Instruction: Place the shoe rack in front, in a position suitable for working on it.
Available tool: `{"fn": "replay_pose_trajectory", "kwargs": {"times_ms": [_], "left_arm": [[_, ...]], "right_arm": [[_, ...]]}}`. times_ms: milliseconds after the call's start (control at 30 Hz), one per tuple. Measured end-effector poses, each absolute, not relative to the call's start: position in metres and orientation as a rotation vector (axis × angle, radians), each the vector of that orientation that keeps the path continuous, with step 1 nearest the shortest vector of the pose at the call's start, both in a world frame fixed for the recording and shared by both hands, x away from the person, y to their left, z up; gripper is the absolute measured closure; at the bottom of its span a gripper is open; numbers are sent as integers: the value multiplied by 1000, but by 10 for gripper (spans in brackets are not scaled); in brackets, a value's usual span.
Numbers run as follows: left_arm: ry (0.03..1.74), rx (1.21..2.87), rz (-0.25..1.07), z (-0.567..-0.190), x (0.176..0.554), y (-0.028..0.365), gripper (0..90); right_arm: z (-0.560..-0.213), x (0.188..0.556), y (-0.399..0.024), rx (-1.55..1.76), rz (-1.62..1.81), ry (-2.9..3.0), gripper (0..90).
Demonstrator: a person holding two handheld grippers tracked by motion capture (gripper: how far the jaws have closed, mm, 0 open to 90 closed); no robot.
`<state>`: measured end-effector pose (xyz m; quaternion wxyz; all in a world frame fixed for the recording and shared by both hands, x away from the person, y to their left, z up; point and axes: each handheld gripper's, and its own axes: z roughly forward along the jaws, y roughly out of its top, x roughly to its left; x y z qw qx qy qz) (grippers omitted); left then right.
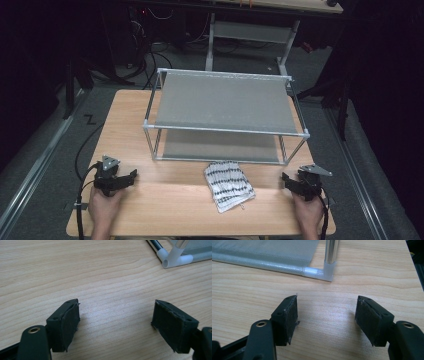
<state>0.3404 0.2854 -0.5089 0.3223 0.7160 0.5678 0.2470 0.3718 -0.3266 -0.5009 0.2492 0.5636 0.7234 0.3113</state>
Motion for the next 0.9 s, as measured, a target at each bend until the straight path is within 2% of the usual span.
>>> {"fn": "replay_pose_trajectory", "kwargs": {"times_ms": [900], "left_arm": [[1501,1873,650,-509,340,283,216]], "right_arm": [[-501,370,-325,1503,848,1986,349]]}}
